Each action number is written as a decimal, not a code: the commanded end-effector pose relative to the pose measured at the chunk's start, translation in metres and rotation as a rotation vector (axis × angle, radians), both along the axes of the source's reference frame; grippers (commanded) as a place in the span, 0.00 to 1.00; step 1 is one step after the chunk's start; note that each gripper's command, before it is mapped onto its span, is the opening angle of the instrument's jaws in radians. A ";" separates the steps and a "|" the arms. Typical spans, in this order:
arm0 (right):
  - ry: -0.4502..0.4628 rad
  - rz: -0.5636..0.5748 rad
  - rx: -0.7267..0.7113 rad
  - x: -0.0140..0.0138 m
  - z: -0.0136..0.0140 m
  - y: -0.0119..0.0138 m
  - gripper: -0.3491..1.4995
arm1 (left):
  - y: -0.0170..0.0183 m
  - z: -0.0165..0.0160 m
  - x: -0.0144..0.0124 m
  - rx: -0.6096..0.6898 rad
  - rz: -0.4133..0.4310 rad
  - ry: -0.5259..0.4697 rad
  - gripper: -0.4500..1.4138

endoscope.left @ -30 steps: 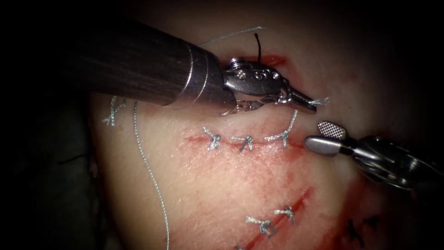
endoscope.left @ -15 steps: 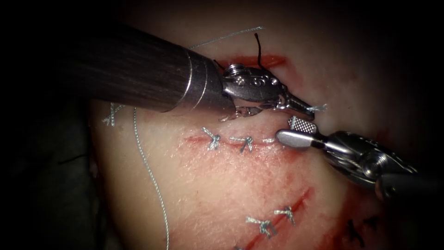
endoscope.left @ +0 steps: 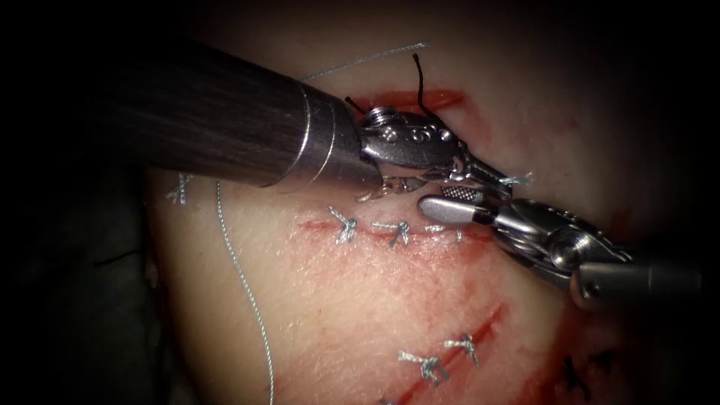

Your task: Wound Closure

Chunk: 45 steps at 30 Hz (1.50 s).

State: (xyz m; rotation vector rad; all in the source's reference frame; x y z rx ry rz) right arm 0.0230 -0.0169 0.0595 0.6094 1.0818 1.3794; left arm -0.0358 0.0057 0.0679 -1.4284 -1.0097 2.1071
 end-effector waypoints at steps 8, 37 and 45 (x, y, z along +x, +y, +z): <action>0.008 0.006 -0.001 0.0020 0.0006 0.0006 0.94 | 0.0001 0.0004 -0.0003 0.010 0.002 0.000 0.00; -0.001 0.056 -0.080 0.0020 -0.0006 0.0019 0.13 | -0.0003 0.0006 0.0000 0.091 -0.055 0.046 0.00; 0.025 0.130 -0.060 0.0022 -0.0007 0.0015 0.00 | -0.0004 0.0007 0.0001 0.095 -0.056 0.048 0.00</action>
